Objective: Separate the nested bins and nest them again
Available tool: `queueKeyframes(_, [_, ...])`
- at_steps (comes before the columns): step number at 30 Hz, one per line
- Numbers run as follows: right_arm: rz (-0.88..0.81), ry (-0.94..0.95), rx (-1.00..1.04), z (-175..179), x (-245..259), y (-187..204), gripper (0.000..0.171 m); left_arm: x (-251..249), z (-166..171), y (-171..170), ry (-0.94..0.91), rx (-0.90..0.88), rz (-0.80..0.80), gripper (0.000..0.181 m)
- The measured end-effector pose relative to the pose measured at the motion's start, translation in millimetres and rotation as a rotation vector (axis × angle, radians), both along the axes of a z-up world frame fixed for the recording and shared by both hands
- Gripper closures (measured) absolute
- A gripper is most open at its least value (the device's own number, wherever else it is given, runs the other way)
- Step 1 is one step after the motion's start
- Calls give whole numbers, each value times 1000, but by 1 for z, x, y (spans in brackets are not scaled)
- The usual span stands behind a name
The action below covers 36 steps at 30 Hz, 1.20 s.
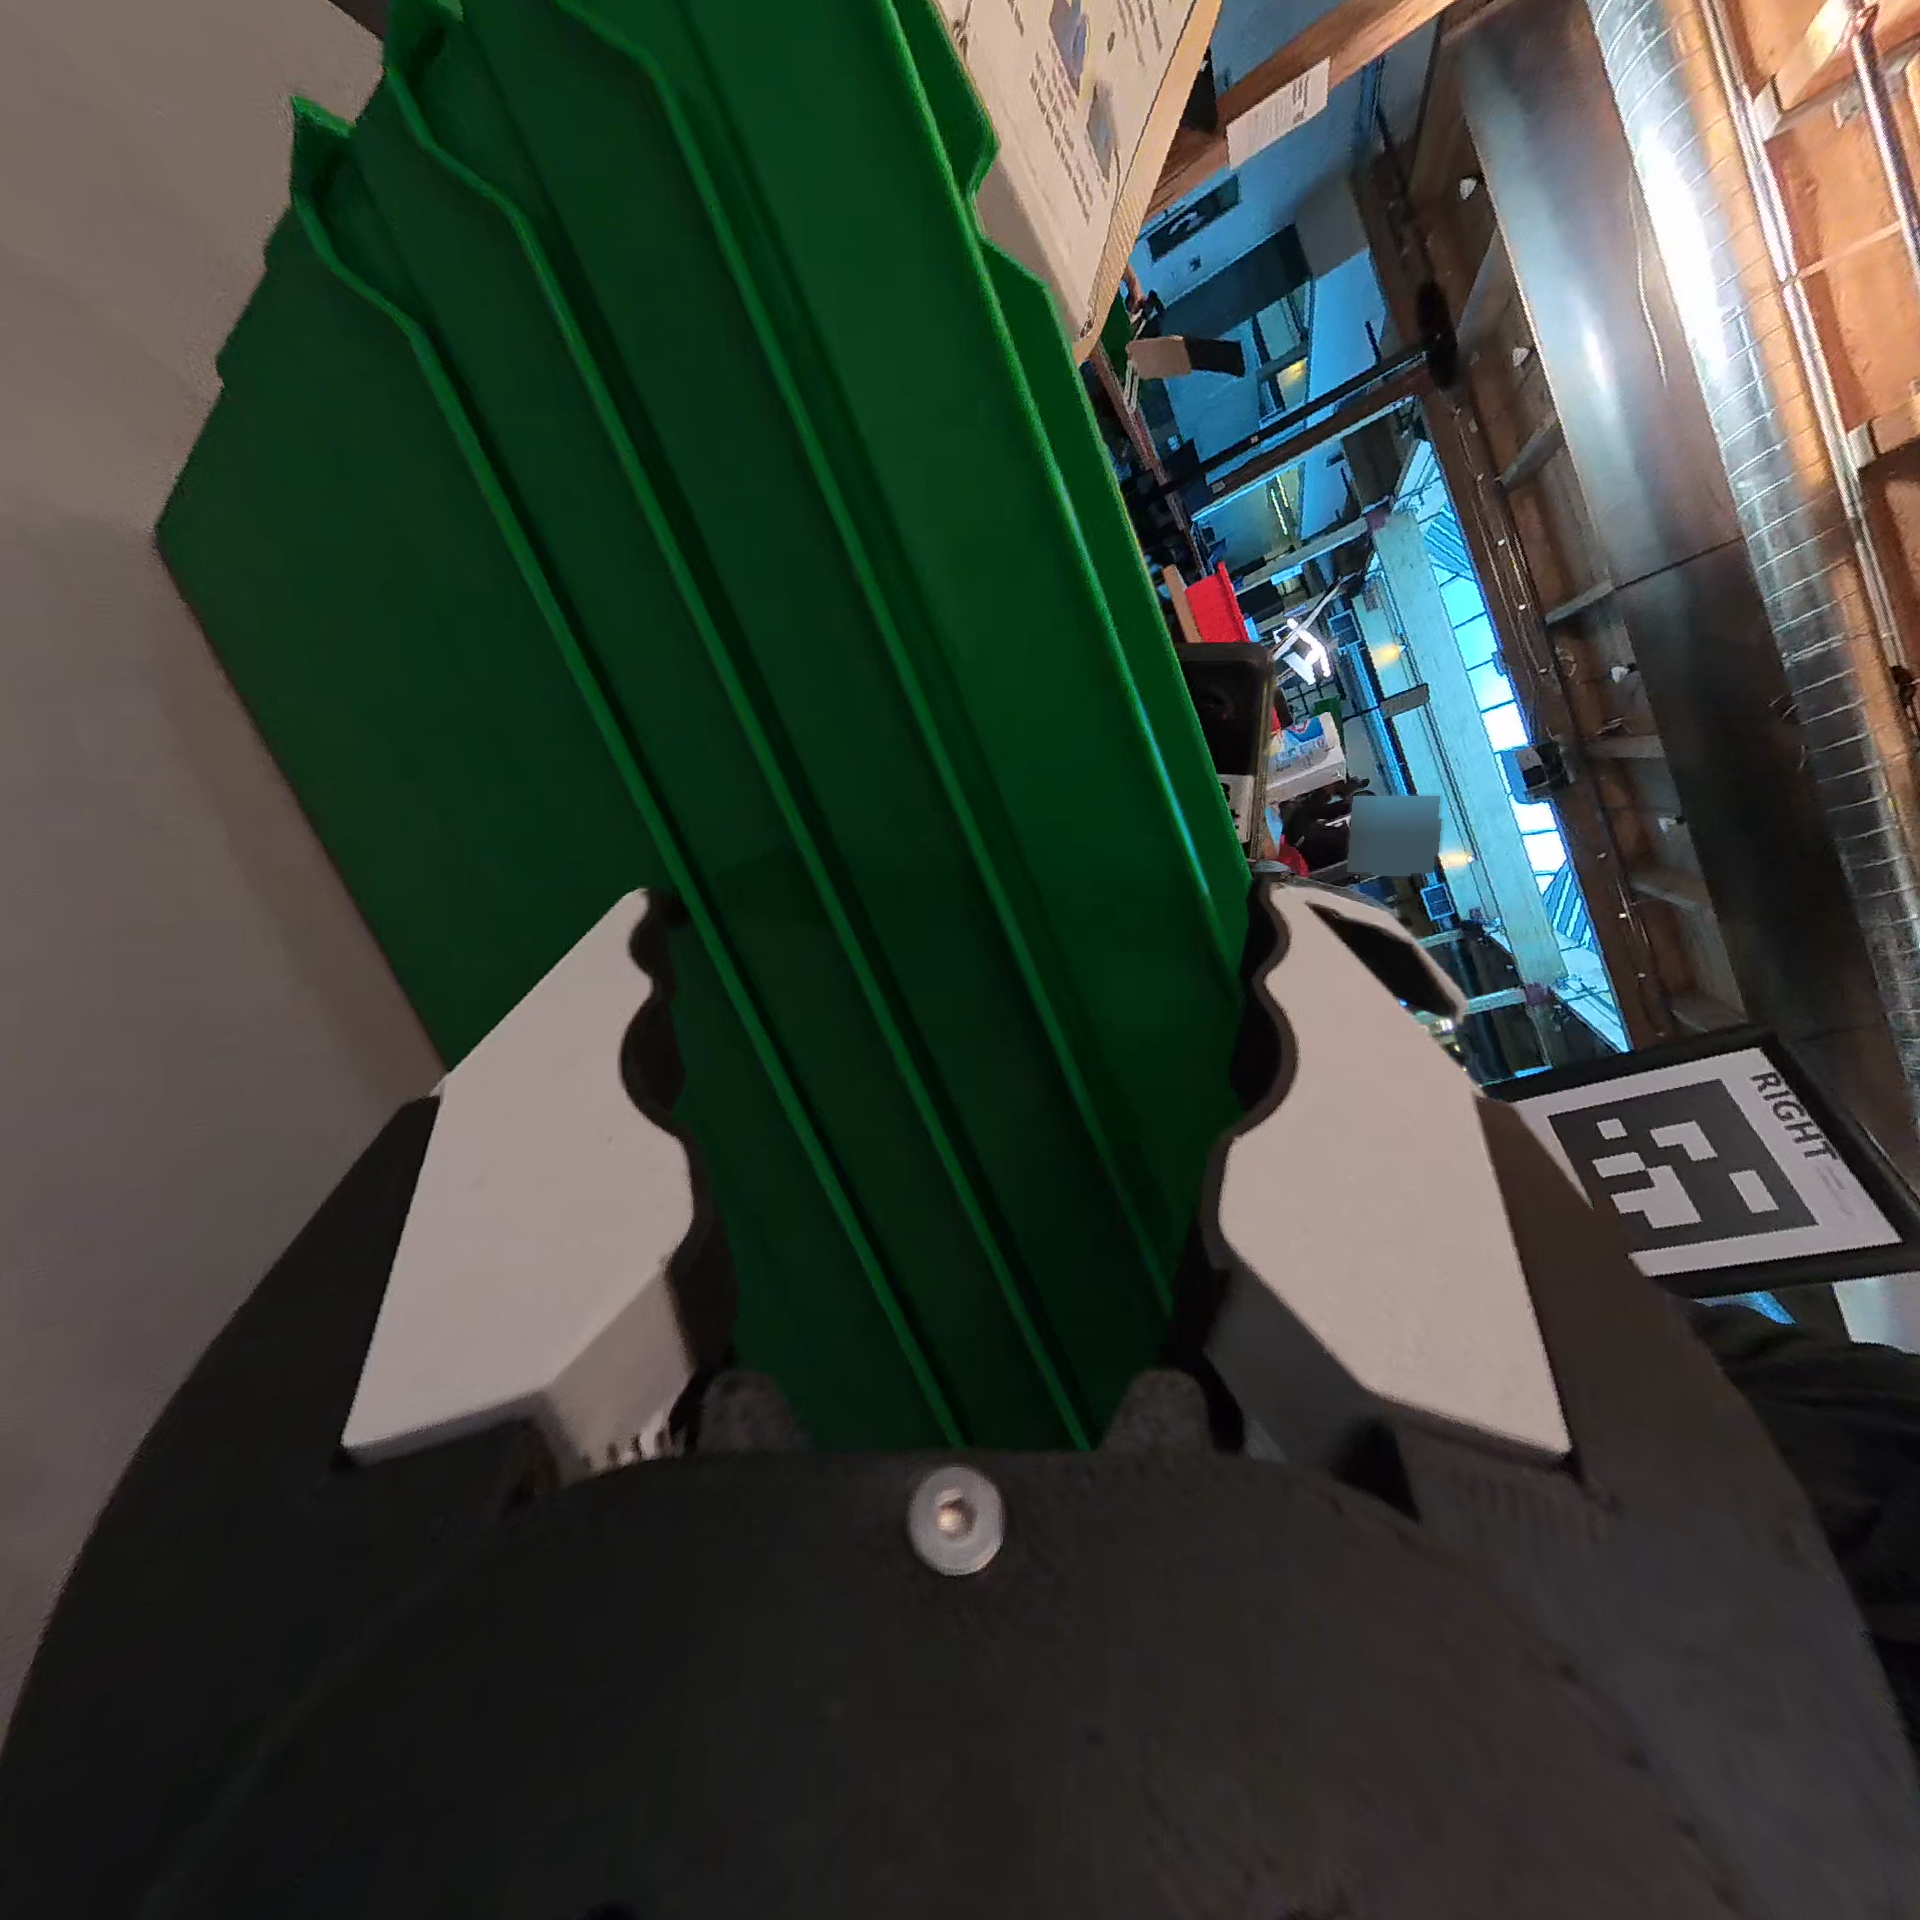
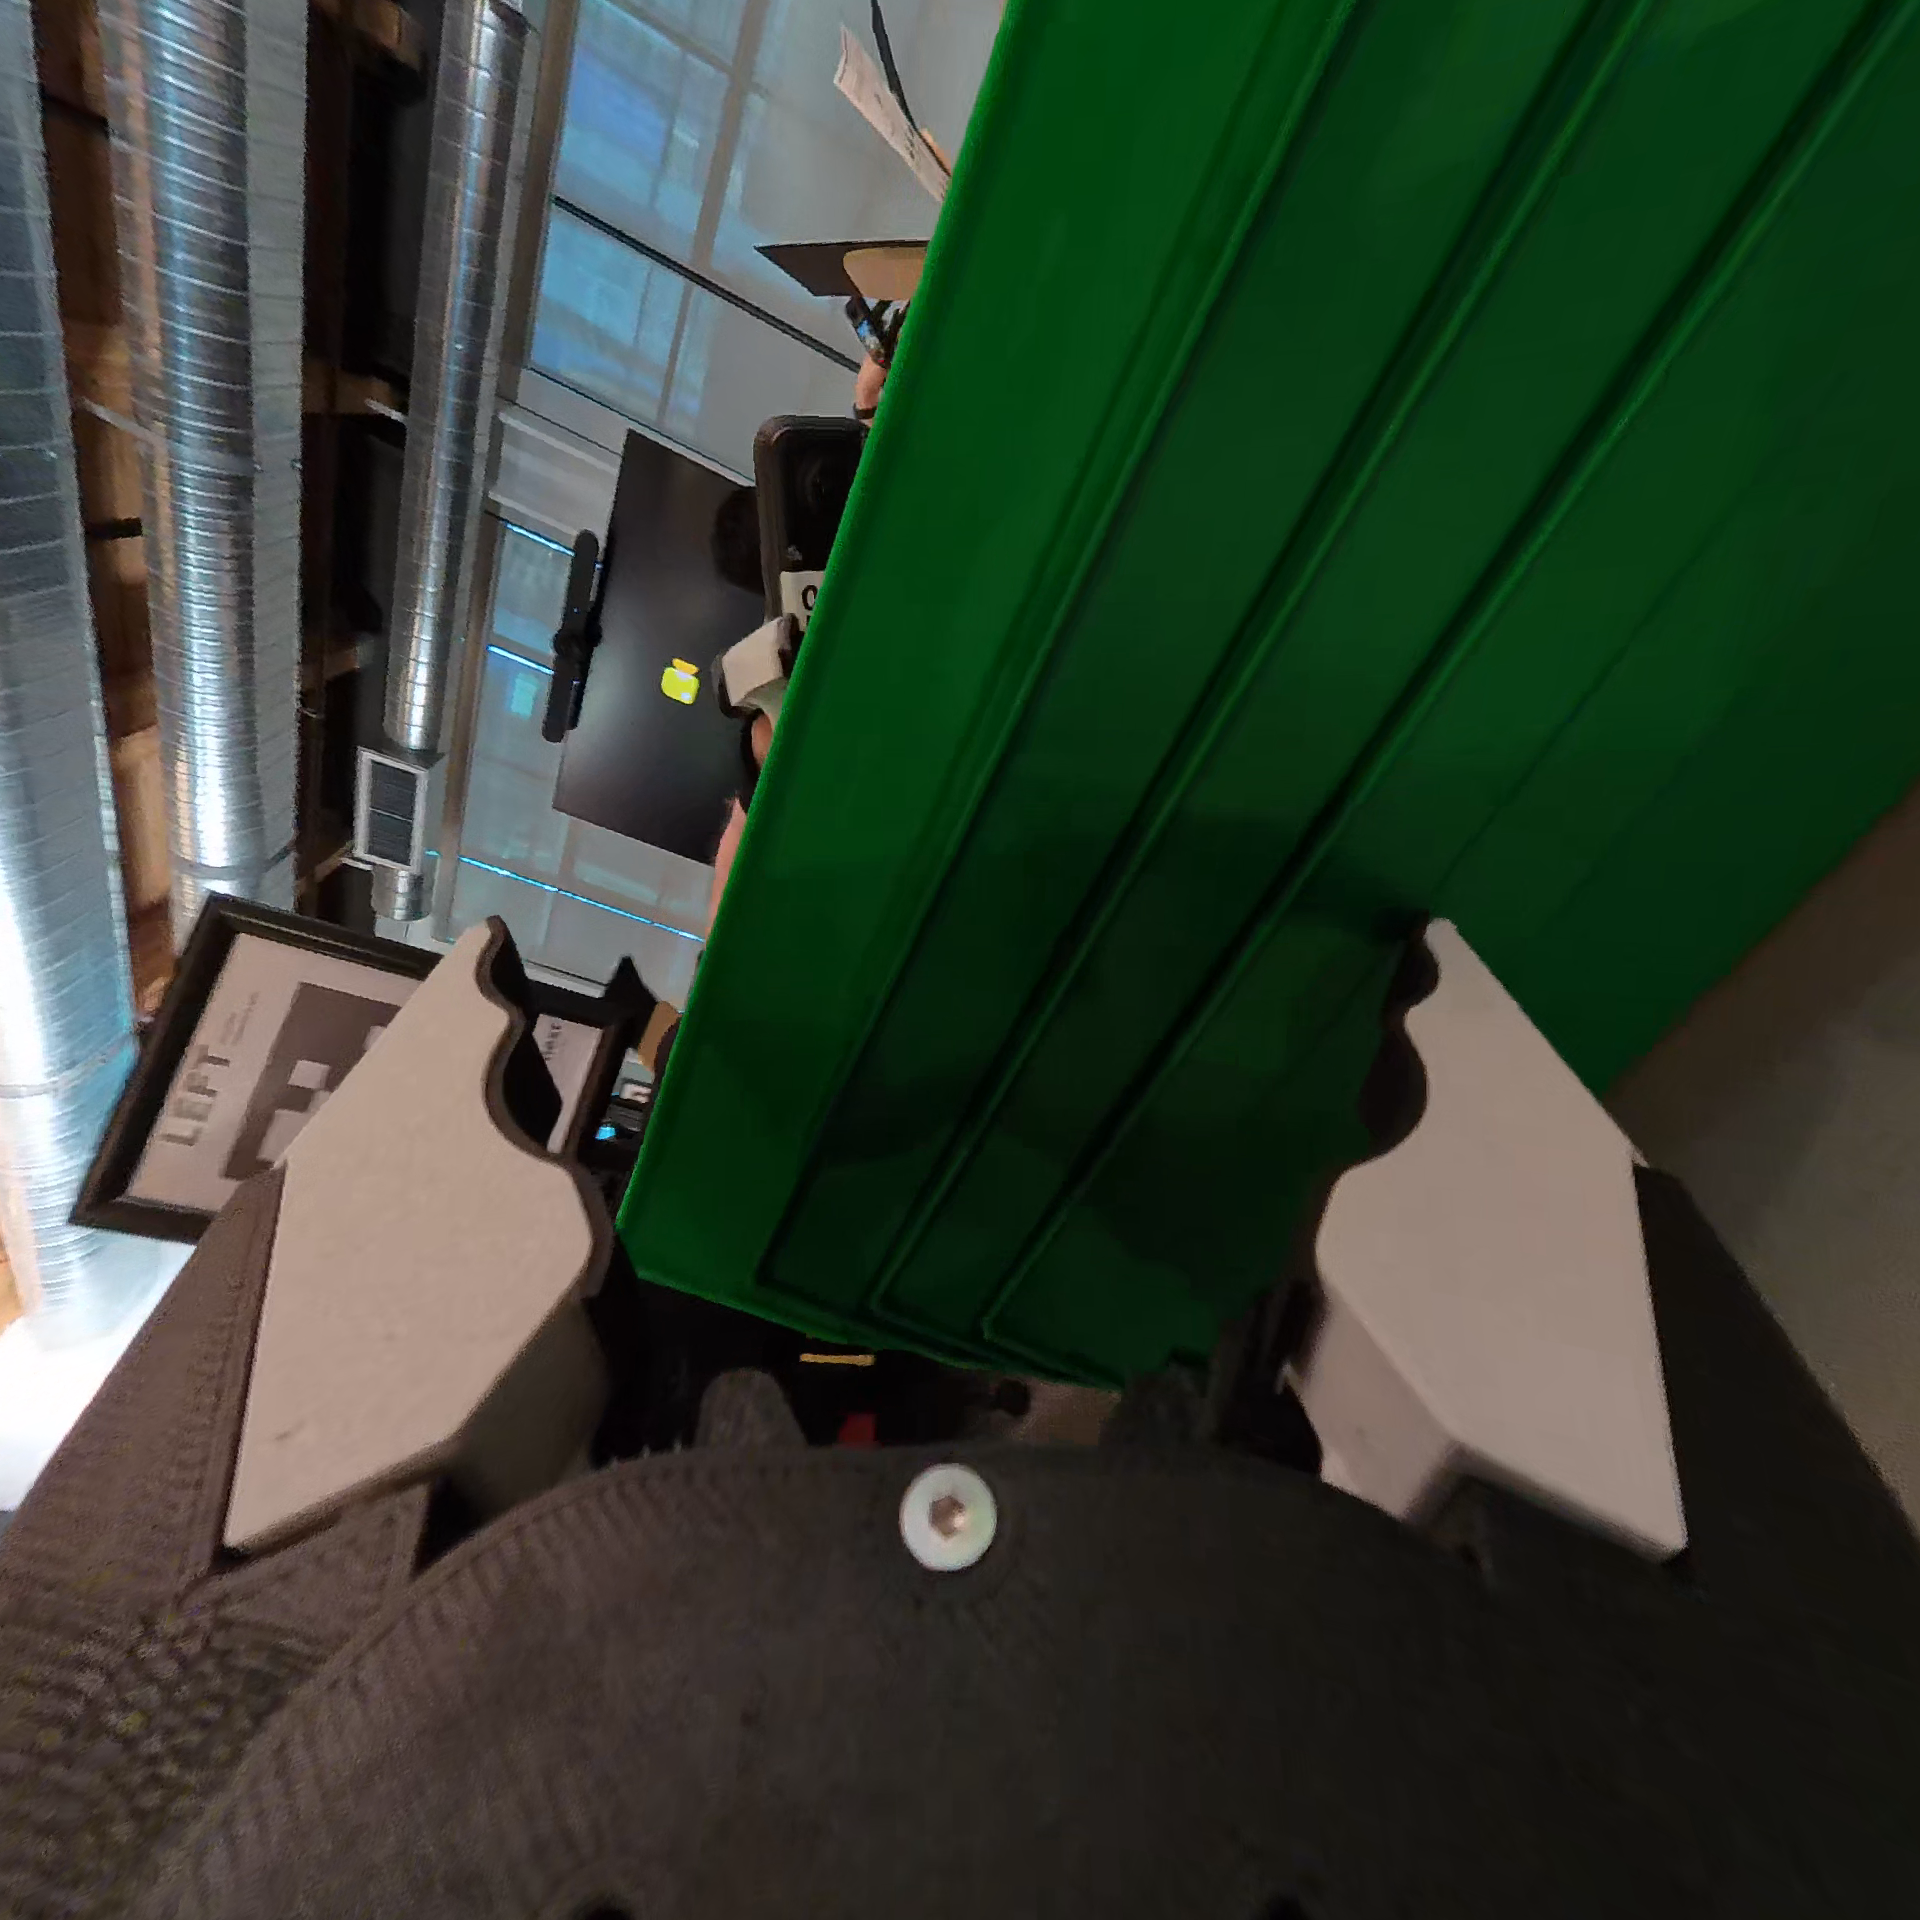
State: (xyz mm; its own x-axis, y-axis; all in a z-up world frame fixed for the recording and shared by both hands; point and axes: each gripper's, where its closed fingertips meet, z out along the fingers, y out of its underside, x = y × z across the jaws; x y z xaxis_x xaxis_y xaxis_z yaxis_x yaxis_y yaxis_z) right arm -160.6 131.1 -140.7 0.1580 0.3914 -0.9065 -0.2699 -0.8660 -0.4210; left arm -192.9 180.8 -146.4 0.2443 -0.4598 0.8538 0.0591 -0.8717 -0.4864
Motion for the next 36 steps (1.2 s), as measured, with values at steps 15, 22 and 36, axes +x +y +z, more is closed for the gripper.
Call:
queueKeyframes(15, [14, -148, 139, 7, 95, -68, 30, 38, 39, -27, 720, 295, 87, 23])
queueKeyframes(22, [-11, -182, 125, -11, 126, -81, 31, 22, -8, -26, 1050, 228, 28, 38])
queueKeyframes(36, [23, -208, 115, -26, 129, -86, 36, 12, 3, -4, 1042, 156, 13, 57])
